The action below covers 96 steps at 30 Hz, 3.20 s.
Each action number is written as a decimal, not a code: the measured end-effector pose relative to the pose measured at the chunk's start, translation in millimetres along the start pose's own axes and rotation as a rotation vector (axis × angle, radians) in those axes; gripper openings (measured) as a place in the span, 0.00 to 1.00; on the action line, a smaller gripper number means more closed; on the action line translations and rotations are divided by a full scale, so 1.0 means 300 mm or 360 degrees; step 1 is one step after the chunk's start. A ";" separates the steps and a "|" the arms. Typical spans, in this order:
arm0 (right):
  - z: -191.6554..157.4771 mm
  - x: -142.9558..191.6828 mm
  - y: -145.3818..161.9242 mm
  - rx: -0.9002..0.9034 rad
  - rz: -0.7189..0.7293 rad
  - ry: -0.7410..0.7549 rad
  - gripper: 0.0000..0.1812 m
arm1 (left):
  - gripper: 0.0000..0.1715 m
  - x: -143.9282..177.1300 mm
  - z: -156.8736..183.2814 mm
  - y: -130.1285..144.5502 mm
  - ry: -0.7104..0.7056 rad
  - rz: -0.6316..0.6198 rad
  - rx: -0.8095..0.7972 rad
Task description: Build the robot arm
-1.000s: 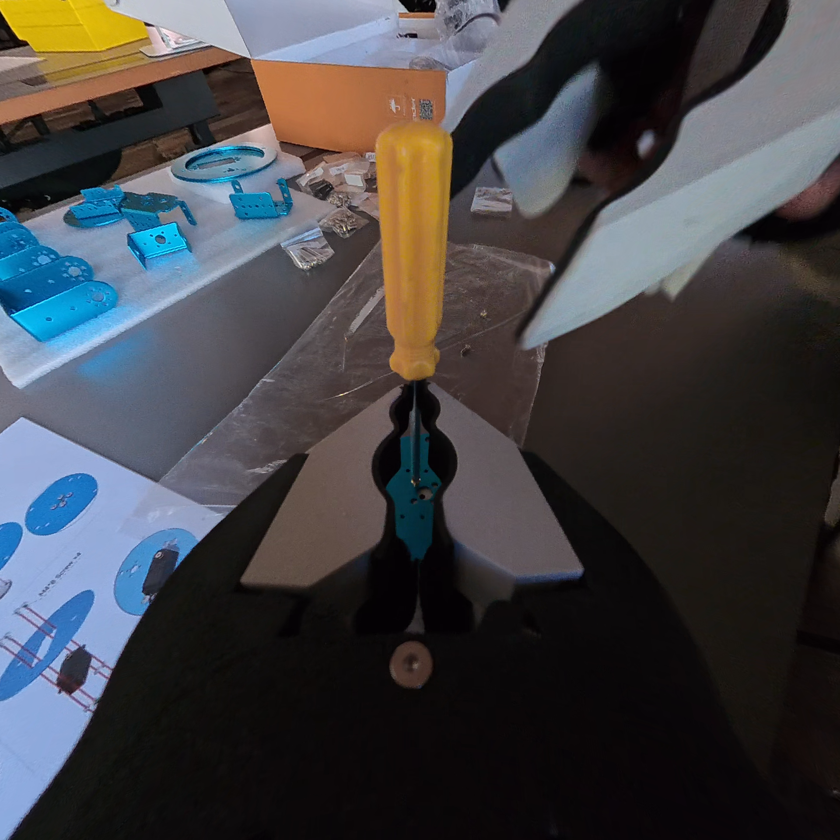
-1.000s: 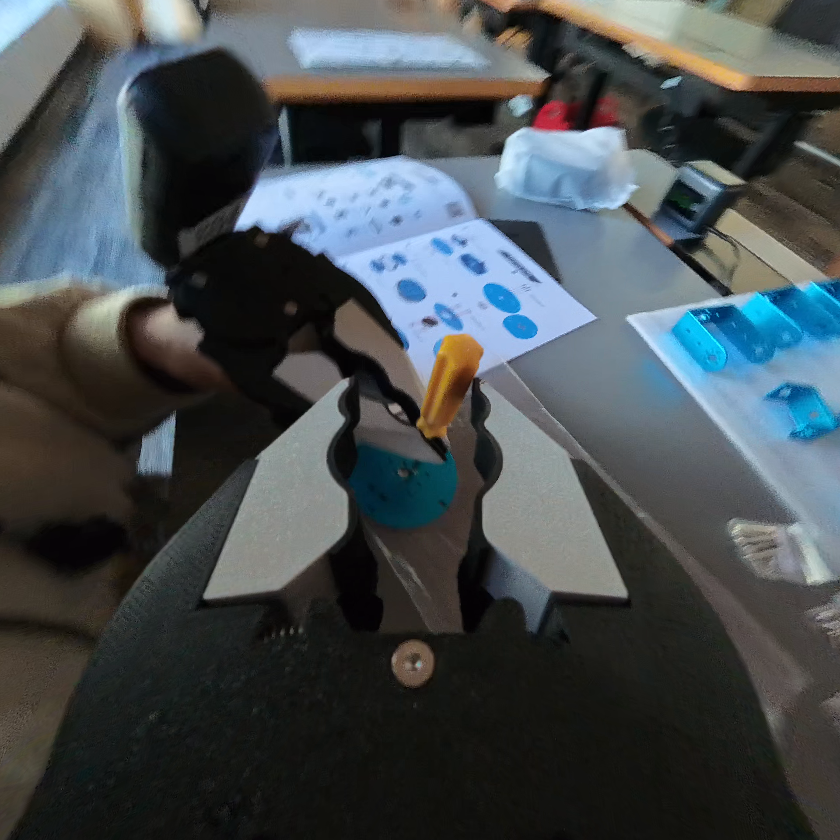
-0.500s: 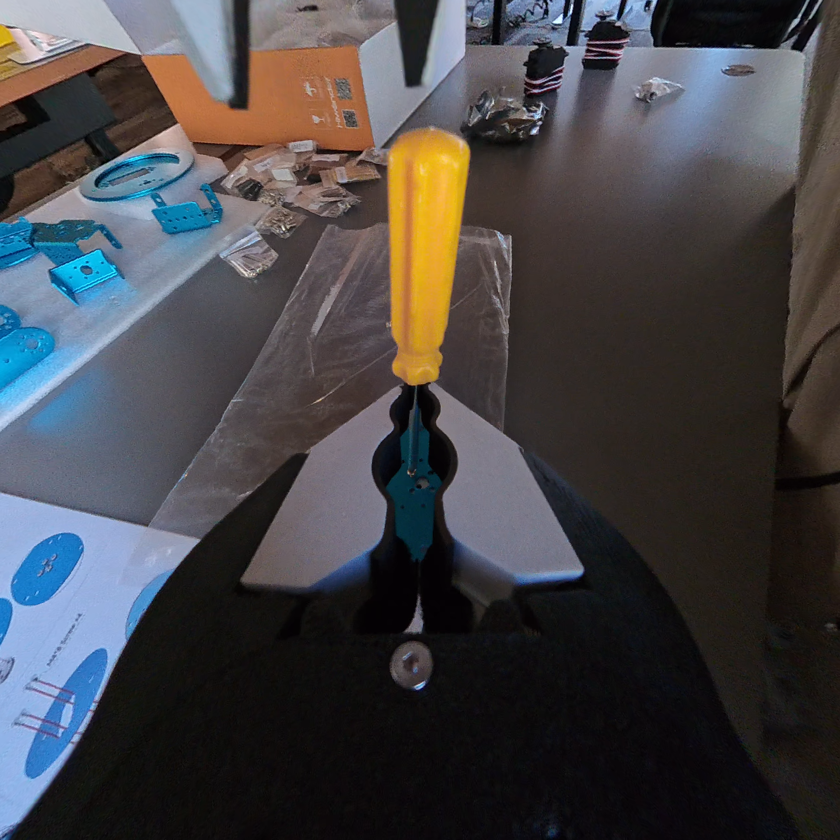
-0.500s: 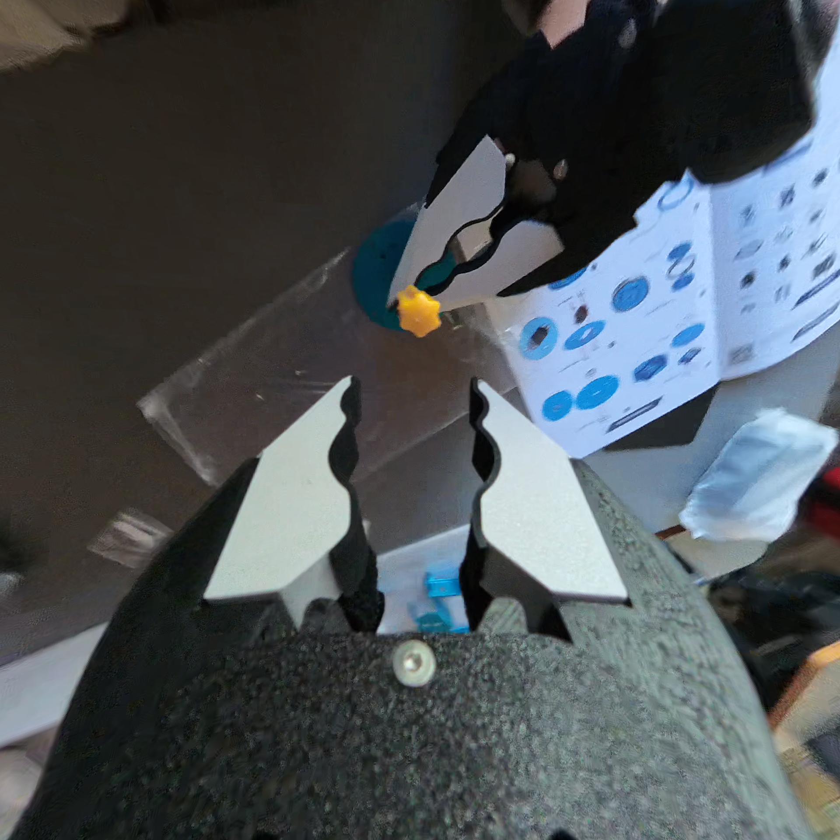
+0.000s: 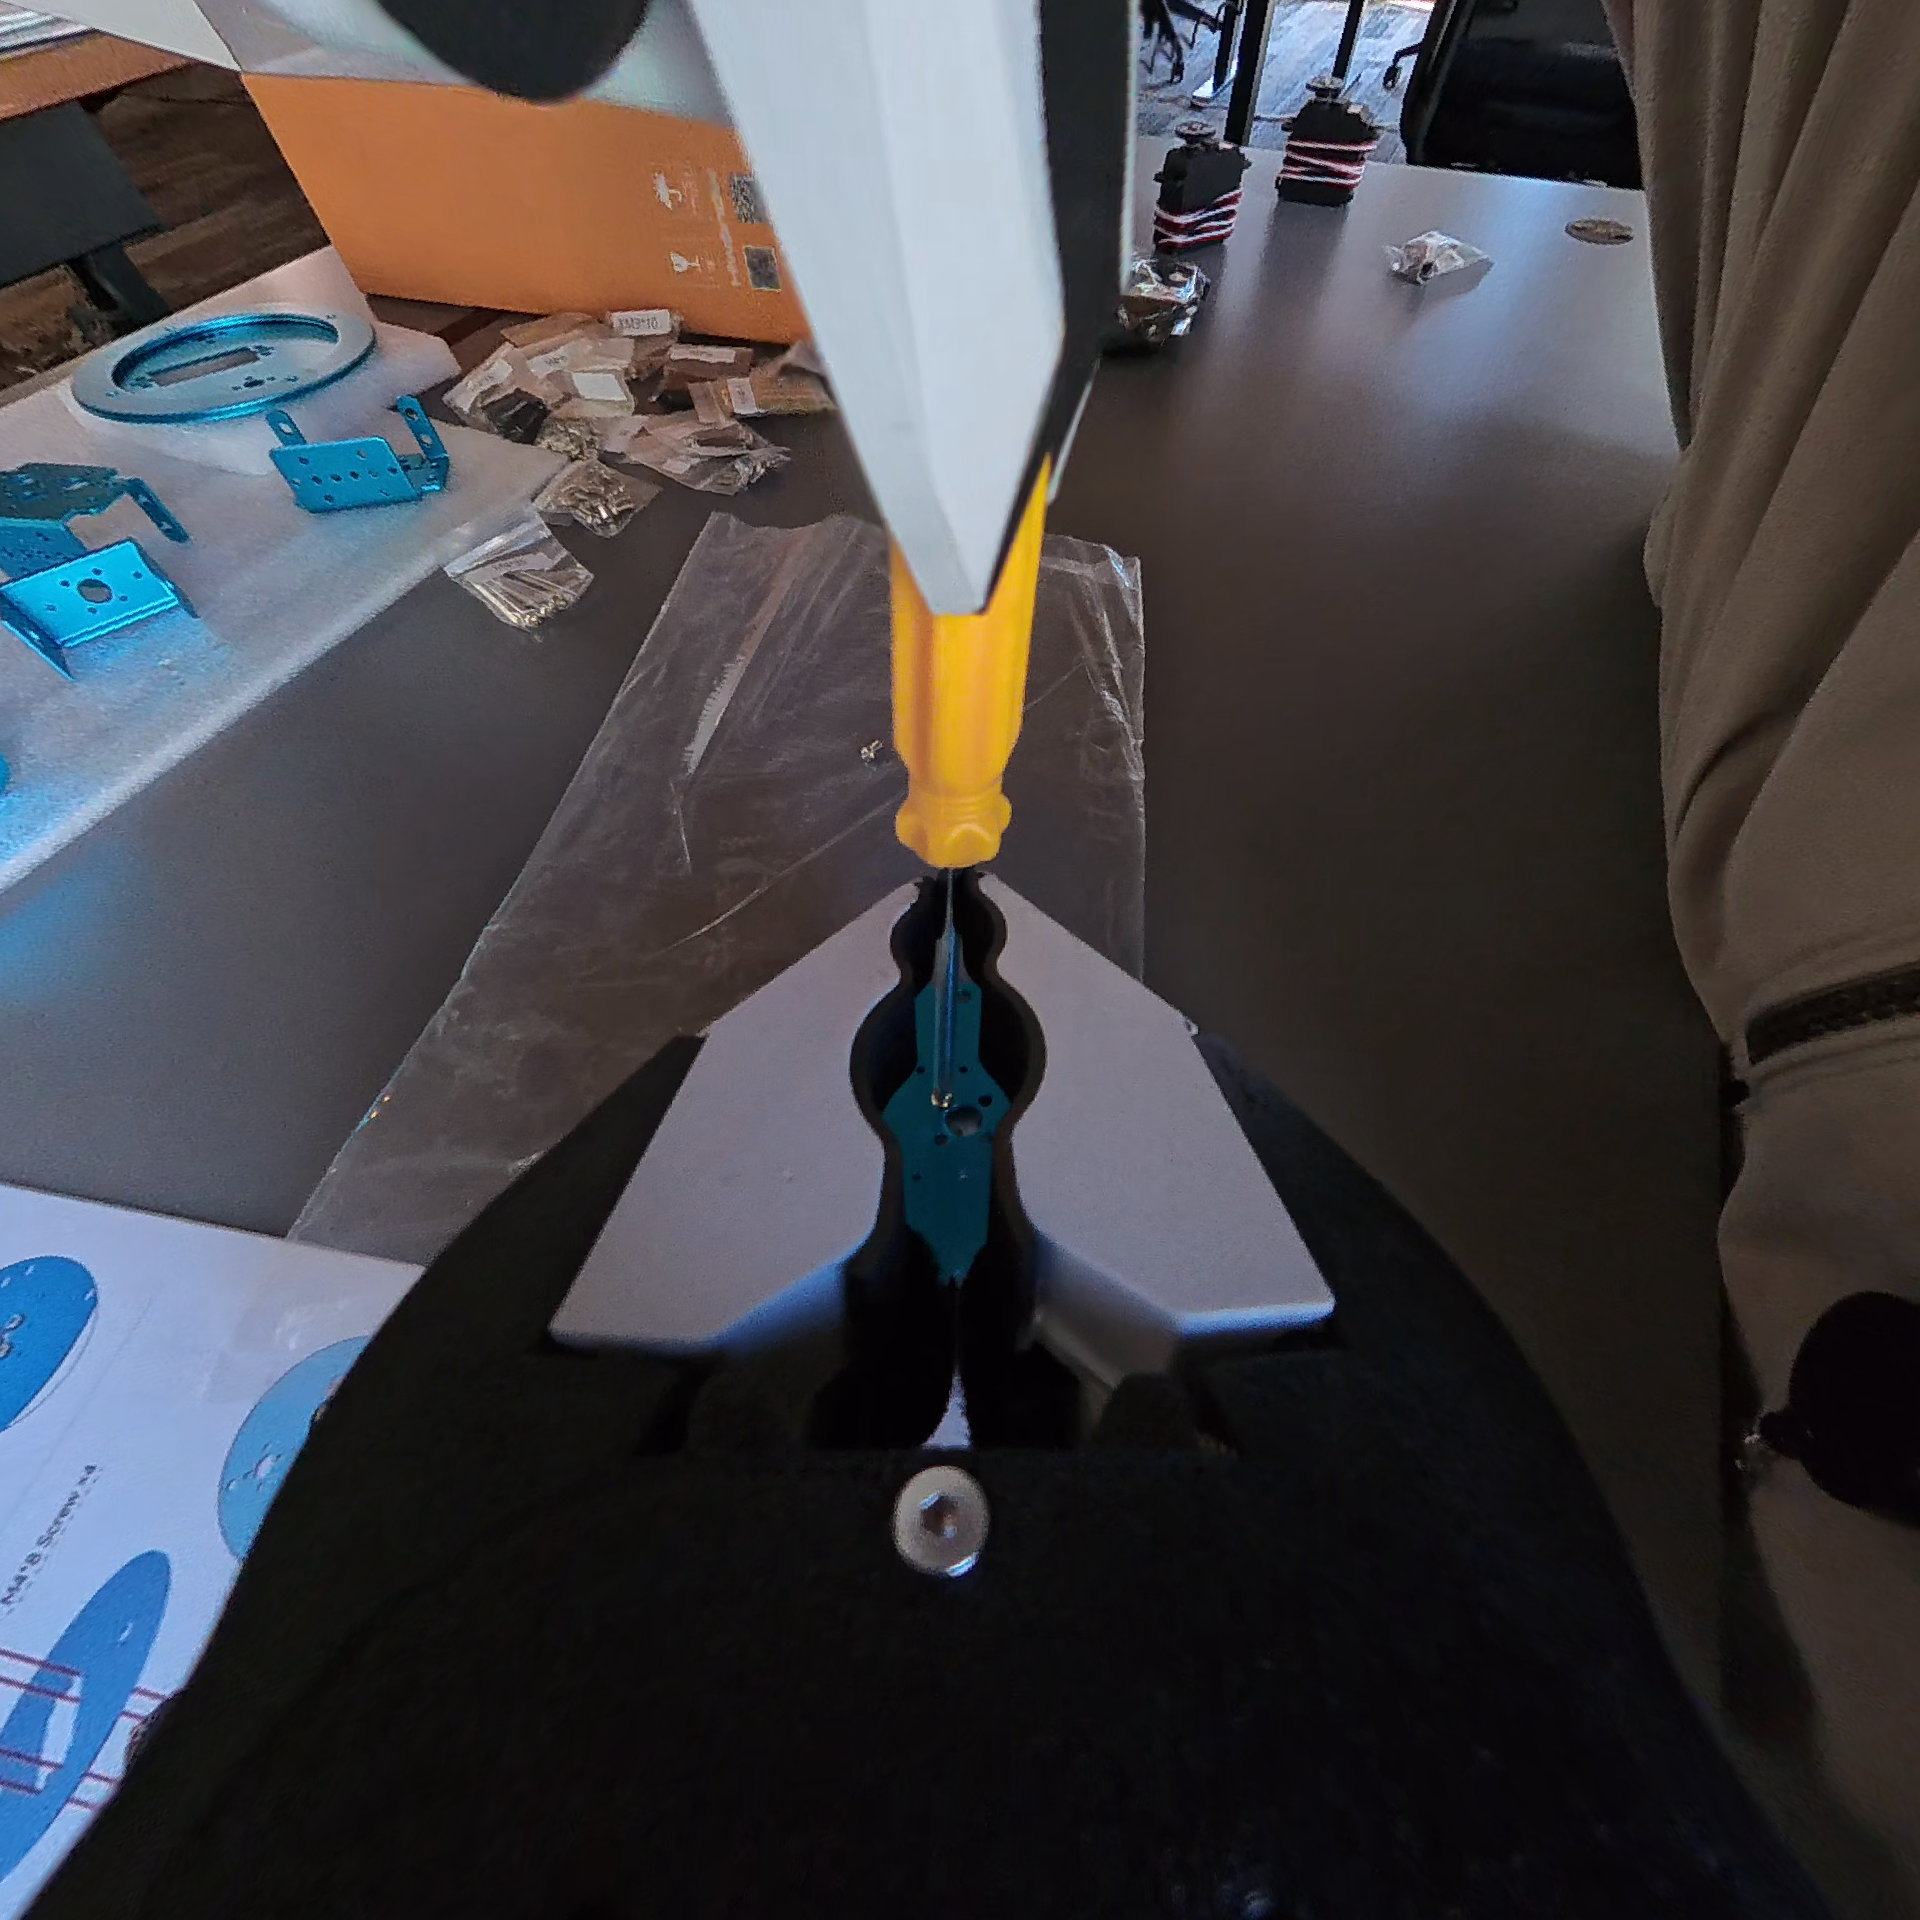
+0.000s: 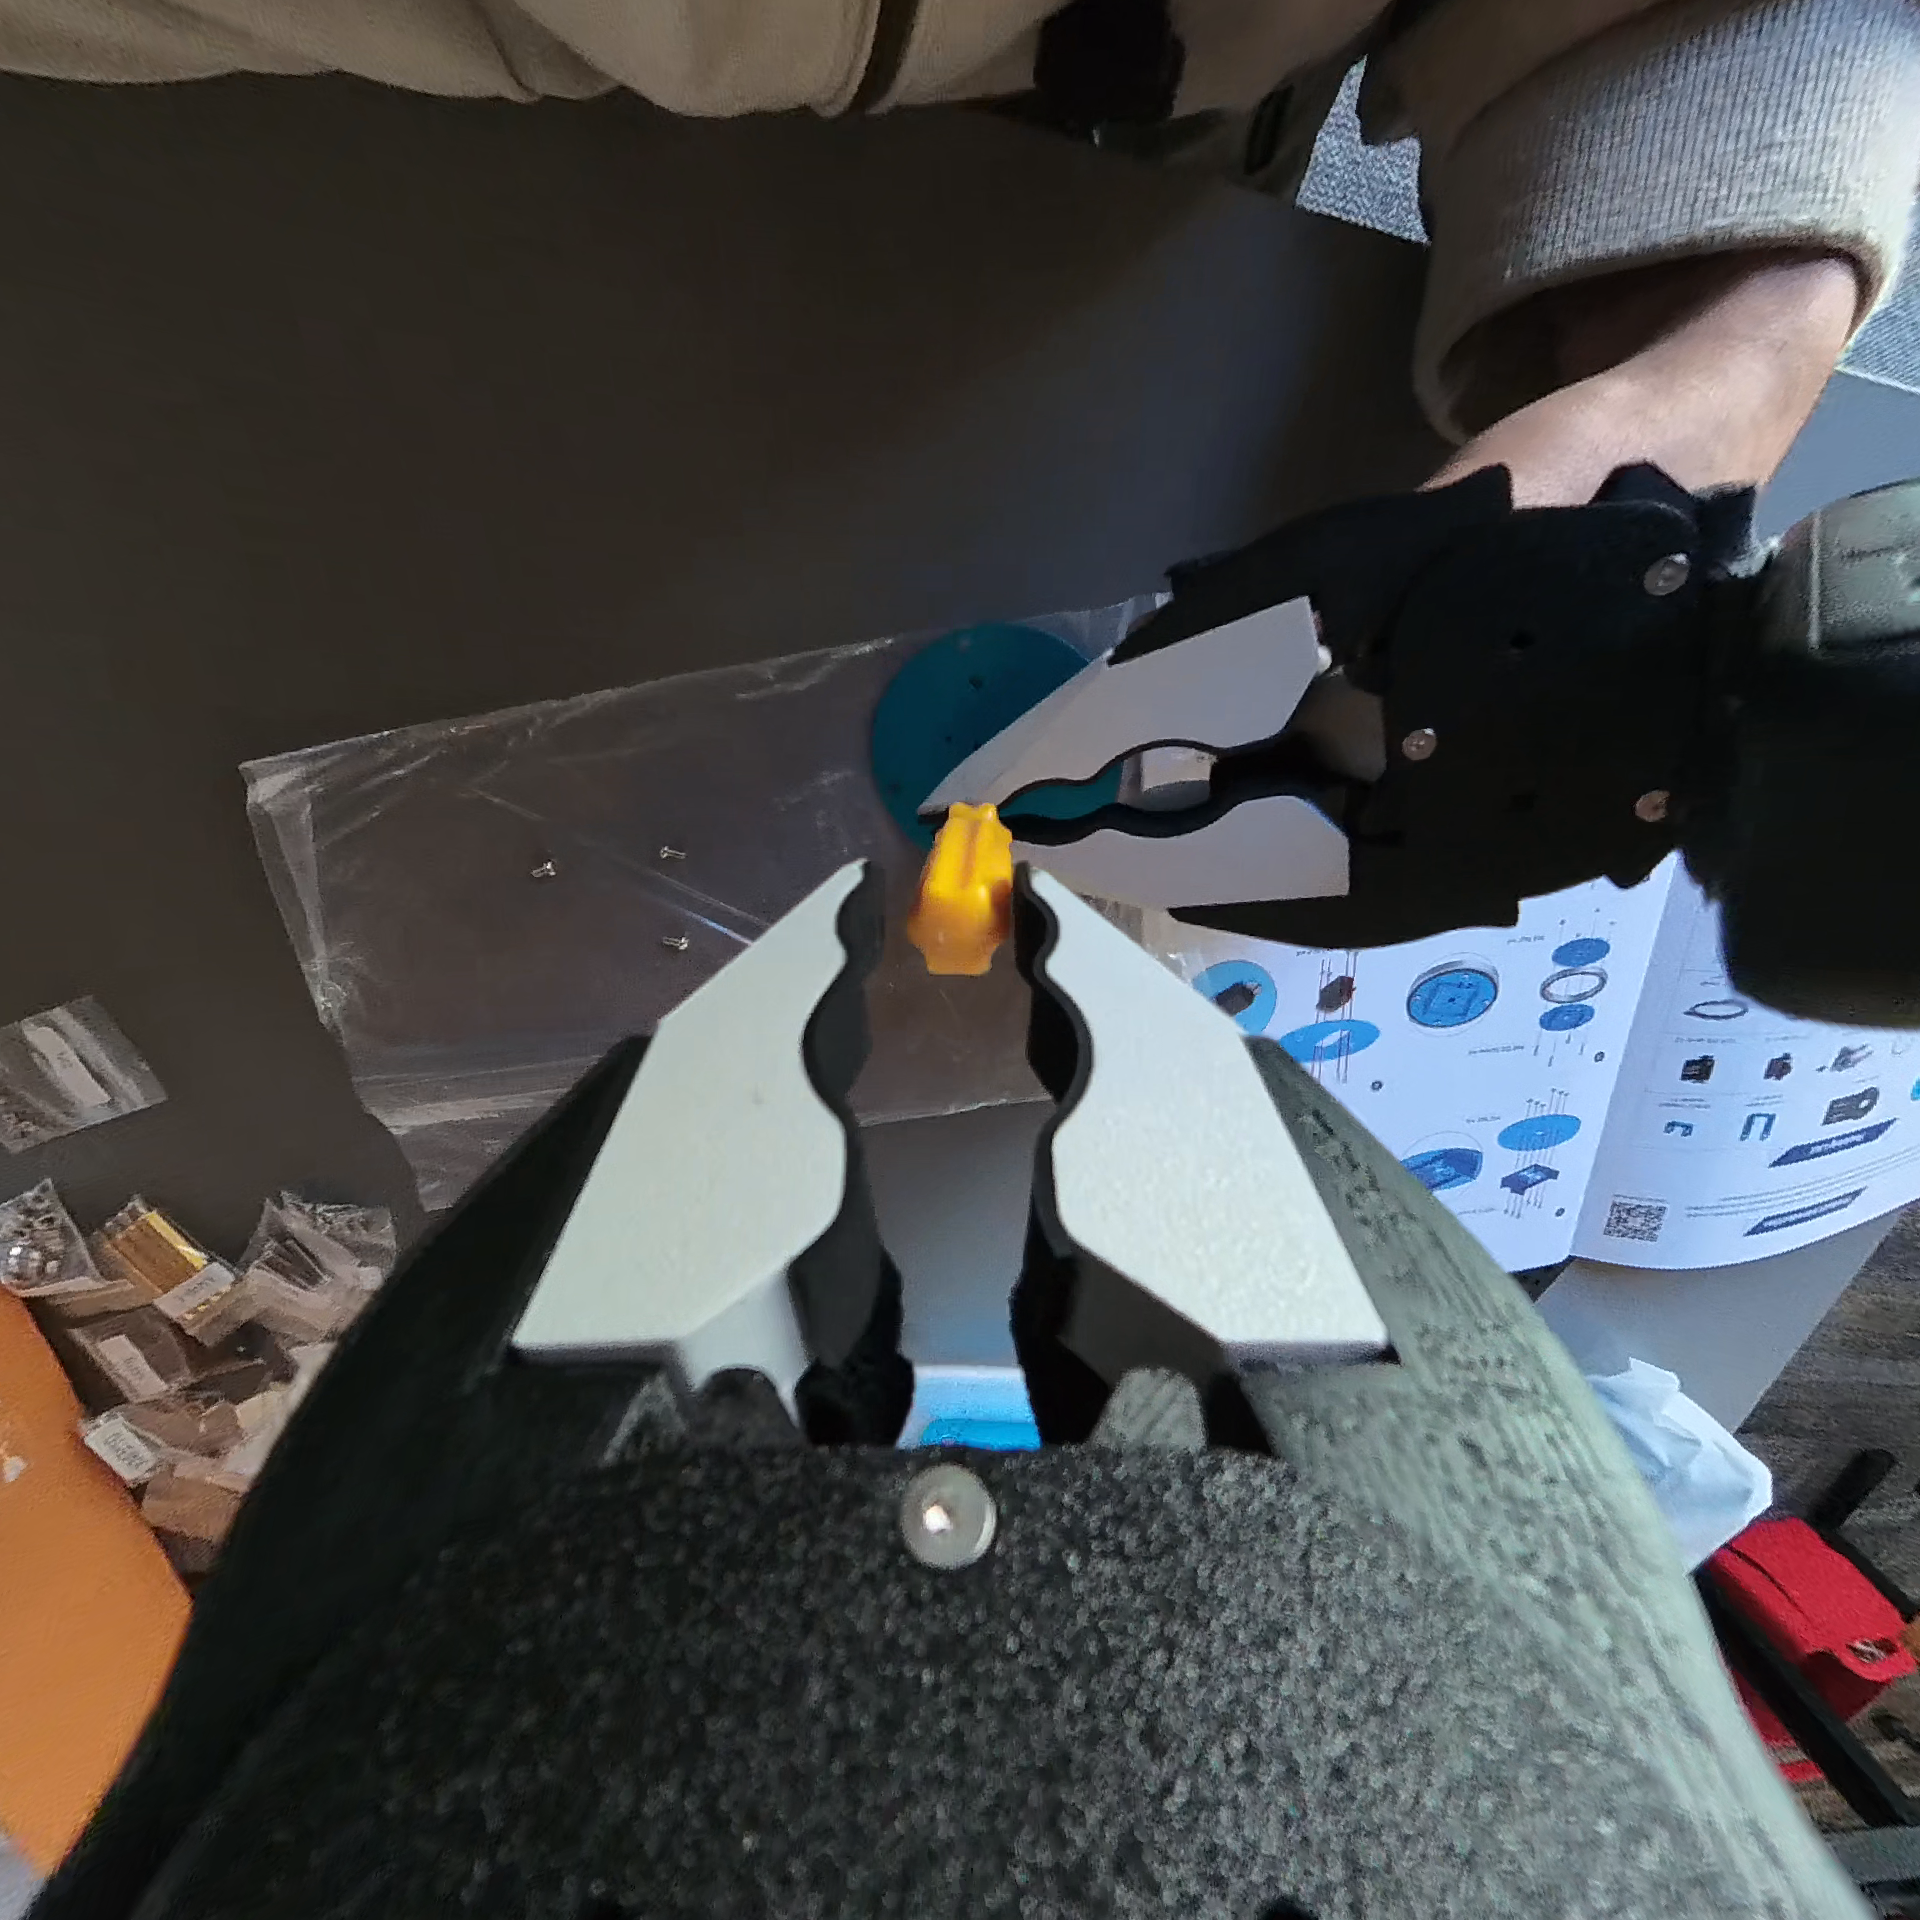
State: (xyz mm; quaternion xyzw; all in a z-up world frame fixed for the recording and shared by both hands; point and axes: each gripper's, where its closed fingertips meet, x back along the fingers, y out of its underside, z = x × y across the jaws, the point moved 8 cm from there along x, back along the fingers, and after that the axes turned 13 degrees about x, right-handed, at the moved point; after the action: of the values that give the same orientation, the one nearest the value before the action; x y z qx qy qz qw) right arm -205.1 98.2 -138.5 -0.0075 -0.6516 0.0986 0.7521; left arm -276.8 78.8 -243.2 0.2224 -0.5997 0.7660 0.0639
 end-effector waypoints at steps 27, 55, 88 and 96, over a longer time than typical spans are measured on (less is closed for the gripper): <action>0.076 0.000 0.007 -0.0892 0.0023 0.0074 0.10 | 0.00 0.034 -0.001 0.143 -0.0320 -0.0329 0.0191; -0.032 -0.002 0.046 -0.3741 0.0071 0.0066 0.09 | 0.00 0.028 0.019 0.149 -0.0430 -0.0319 0.0061; 0.080 0.065 0.062 -0.3143 0.0209 0.0153 0.19 | 0.03 0.039 0.018 0.025 -0.0254 0.0209 -0.0003; -0.044 0.098 -0.056 -0.1535 -0.0190 0.0326 0.29 | 0.02 0.040 0.017 0.030 -0.0144 0.0212 -0.0015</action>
State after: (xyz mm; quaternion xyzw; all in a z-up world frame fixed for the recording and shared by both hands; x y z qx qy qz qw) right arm -185.9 88.0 -109.4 -0.3271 -0.5450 -0.2586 0.7274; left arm -289.4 69.4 -245.4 0.2162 -0.6192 0.7548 -0.0133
